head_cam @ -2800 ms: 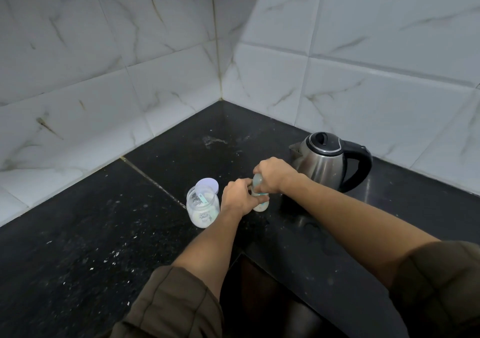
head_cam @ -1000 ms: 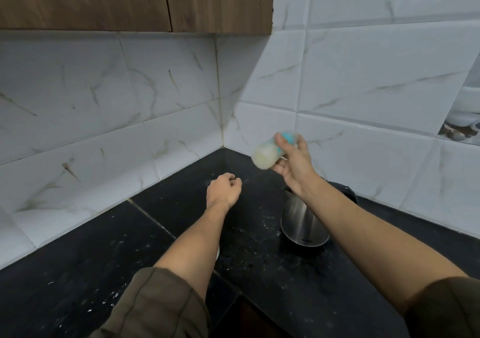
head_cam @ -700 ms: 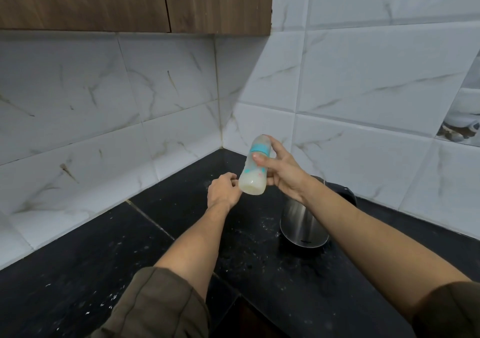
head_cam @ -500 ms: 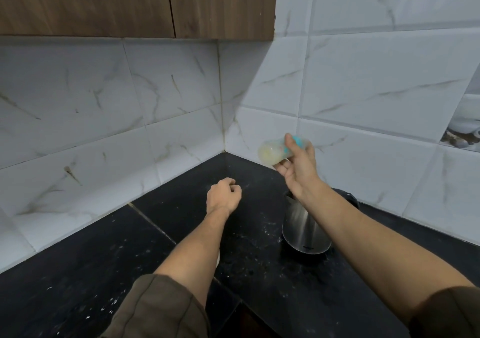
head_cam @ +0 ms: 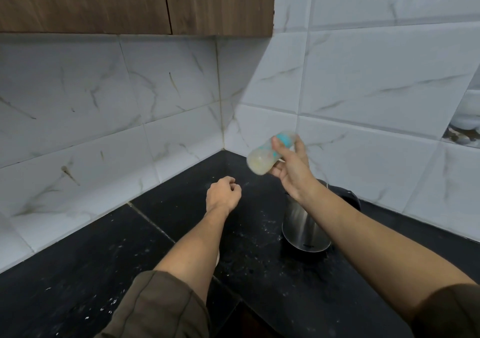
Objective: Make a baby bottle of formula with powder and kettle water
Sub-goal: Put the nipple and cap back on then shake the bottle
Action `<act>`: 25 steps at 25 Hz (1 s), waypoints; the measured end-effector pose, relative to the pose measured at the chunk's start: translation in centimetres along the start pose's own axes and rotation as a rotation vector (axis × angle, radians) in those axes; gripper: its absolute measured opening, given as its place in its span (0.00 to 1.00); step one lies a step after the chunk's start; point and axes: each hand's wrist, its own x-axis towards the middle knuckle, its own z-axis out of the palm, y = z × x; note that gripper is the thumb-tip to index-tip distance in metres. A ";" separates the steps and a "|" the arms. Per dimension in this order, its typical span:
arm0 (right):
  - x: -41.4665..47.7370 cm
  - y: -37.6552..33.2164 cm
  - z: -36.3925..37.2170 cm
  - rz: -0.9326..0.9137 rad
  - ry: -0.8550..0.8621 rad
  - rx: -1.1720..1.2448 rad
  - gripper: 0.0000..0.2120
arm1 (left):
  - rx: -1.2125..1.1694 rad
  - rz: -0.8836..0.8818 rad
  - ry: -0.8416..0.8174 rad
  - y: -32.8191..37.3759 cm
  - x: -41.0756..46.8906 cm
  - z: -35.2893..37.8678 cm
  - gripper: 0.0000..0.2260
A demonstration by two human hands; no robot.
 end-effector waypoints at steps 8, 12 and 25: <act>0.3 0.3 -0.3 0.002 0.032 0.044 0.38 | 0.001 0.007 0.018 -0.1 0.5 -0.4 0.18; 0.7 0.4 -0.4 0.043 0.018 0.045 0.36 | 0.009 0.004 0.020 0.0 0.9 -0.5 0.18; 0.1 0.1 0.8 0.101 -0.243 -0.162 0.32 | 0.051 0.018 -0.005 0.3 1.2 -0.5 0.16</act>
